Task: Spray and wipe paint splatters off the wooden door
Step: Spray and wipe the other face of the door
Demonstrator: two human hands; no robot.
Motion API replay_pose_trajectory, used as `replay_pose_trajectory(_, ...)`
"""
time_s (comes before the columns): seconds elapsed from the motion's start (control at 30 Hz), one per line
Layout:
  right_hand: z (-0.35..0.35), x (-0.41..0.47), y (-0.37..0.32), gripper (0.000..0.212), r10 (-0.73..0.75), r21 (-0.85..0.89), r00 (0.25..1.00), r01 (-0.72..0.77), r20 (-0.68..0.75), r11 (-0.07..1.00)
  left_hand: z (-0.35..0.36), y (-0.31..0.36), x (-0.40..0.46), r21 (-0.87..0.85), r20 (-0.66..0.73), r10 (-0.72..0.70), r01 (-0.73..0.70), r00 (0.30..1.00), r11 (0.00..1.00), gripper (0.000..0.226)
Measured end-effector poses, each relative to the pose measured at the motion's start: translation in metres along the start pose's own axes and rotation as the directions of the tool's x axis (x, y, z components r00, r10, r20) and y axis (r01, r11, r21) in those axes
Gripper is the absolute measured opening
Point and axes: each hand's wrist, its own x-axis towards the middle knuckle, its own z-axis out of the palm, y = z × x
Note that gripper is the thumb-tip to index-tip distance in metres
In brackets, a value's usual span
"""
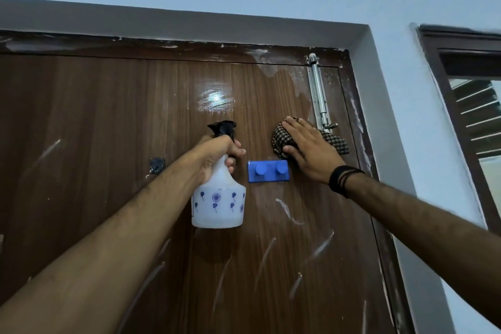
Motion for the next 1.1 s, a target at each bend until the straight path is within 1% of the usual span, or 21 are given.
replay_pose_trajectory(0.07,-0.001,0.004,-0.007,0.059,0.024,0.005,1.000,-0.024,-0.014,1.000,0.005,0.005,0.002,0.014,-0.011,0.006,-0.005,1.000,1.000,0.020)
replay_pose_trajectory(0.13,-0.002,0.016,-0.012,0.058,0.073,0.010,0.995,-0.073,-0.072,0.997,0.011,0.014,0.007,0.031,-0.013,0.022,-0.021,1.000,0.999,0.020)
replay_pose_trajectory(0.2,-0.006,0.039,-0.016,0.057,0.172,0.061,0.974,-0.165,-0.146,0.984,0.020,0.023,0.013,0.038,-0.013,0.040,-0.040,0.999,0.998,0.019)
replay_pose_trajectory(0.27,-0.013,0.065,-0.016,0.057,0.290,0.120,0.939,-0.272,-0.186,0.955,0.031,0.029,0.016,0.038,-0.007,0.055,-0.055,0.998,0.998,0.019)
replay_pose_trajectory(0.33,-0.020,0.087,-0.012,0.057,0.346,0.138,0.914,-0.323,-0.211,0.936,0.042,0.035,0.018,0.042,-0.002,0.070,-0.070,0.998,0.997,0.019)
replay_pose_trajectory(0.4,-0.020,0.093,-0.008,0.058,0.335,0.135,0.911,-0.311,-0.238,0.941,0.049,0.039,0.020,0.045,0.010,0.073,-0.073,0.997,0.996,0.019)
replay_pose_trajectory(0.5,-0.013,0.077,-0.005,0.059,0.267,0.147,0.922,-0.234,-0.280,0.961,0.058,0.046,0.023,0.045,0.037,0.077,-0.078,0.996,0.996,0.018)
replay_pose_trajectory(0.57,-0.006,0.064,-0.002,0.060,0.217,0.125,0.935,-0.188,-0.282,0.974,0.062,0.052,0.026,0.053,0.055,0.078,-0.081,0.995,0.995,0.018)
replay_pose_trajectory(0.63,-0.004,0.061,0.003,0.060,0.199,0.100,0.938,-0.177,-0.283,0.979,0.065,0.061,0.030,0.082,0.058,0.075,-0.080,0.995,0.993,0.016)
replay_pose_trajectory(0.73,-0.015,0.087,0.005,0.058,0.239,0.099,0.923,-0.219,-0.302,0.971,0.066,0.078,0.038,0.134,0.038,0.071,-0.076,0.997,0.988,0.013)
replay_pose_trajectory(0.9,-0.042,0.149,-0.004,0.059,0.347,0.158,0.895,-0.313,-0.281,0.936,0.061,0.102,0.039,0.193,-0.035,0.104,-0.095,0.994,0.977,0.013)
replay_pose_trajectory(0.97,-0.039,0.163,-0.017,0.060,0.345,0.159,0.892,-0.310,-0.294,0.937,0.052,0.107,0.036,0.216,-0.066,0.116,-0.099,0.991,0.971,0.012)
replay_pose_trajectory(1.03,-0.032,0.174,-0.038,0.059,0.274,0.143,0.910,-0.241,-0.311,0.960,0.040,0.111,0.032,0.246,-0.093,0.113,-0.087,0.989,0.965,0.013)
replay_pose_trajectory(1.1,-0.029,0.187,-0.063,0.058,0.155,0.125,0.947,-0.123,-0.283,0.984,0.029,0.114,0.027,0.280,-0.125,0.102,-0.063,0.987,0.958,0.013)
